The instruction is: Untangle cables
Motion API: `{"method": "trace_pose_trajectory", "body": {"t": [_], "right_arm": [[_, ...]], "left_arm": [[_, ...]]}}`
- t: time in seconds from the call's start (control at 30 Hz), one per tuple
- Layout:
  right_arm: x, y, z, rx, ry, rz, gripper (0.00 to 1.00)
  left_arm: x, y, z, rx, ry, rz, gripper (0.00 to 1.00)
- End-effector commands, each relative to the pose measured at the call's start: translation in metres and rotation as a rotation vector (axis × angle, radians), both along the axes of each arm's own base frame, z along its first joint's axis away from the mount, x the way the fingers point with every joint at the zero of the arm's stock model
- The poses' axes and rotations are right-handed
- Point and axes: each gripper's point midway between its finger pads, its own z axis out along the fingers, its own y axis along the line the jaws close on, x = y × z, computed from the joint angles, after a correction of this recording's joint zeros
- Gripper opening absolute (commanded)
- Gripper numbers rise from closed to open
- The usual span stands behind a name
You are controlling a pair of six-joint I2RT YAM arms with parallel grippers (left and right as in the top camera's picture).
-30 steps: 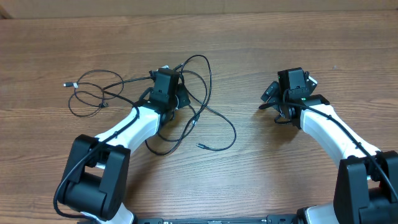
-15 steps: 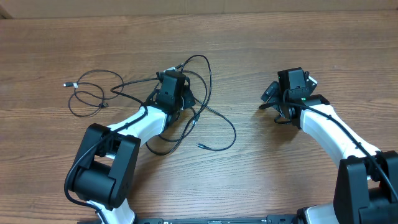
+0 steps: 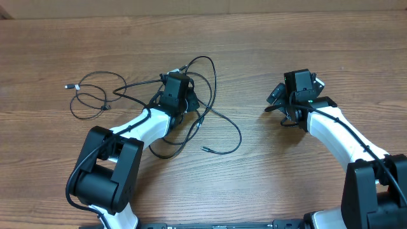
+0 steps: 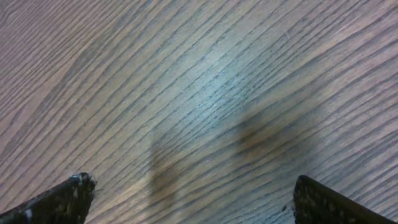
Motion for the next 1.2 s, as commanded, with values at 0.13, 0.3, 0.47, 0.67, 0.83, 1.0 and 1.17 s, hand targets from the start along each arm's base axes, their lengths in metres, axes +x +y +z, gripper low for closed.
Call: {"method": "trace_pose_trajectory", "body": {"t": [0.13, 0.3, 0.47, 0.67, 0.83, 1.0, 1.17], "right_arm": [[0.000, -0.003, -0.002, -0.016, 0.002, -0.009, 1.00], [0.000, -0.003, -0.002, -0.016, 0.002, -0.009, 1.00], [0.000, -0.003, -0.002, -0.016, 0.002, -0.009, 1.00], [0.000, -0.003, -0.002, -0.016, 0.002, -0.009, 1.00], [0.000, -0.003, -0.002, -0.016, 0.002, -0.009, 1.00], [0.000, -0.003, -0.002, -0.016, 0.002, -0.009, 1.00], [0.000, -0.003, -0.002, -0.016, 0.002, -0.009, 1.00]], "left_arm": [[0.002, 0.000, -0.007, 0.026, 0.009, -0.007, 0.39], [0.006, 0.014, -0.016, 0.095, -0.001, 0.045, 0.42], [0.003, 0.018, -0.022, 0.114, 0.017, 0.053, 0.36], [0.003, 0.018, -0.021, 0.114, 0.016, 0.053, 0.36], [0.009, 0.014, -0.012, 0.101, -0.011, 0.035, 0.40], [0.002, -0.014, 0.039, 0.025, -0.044, -0.151, 0.63], [-0.002, 0.011, 0.057, 0.125, -0.062, -0.076, 0.63]]}}
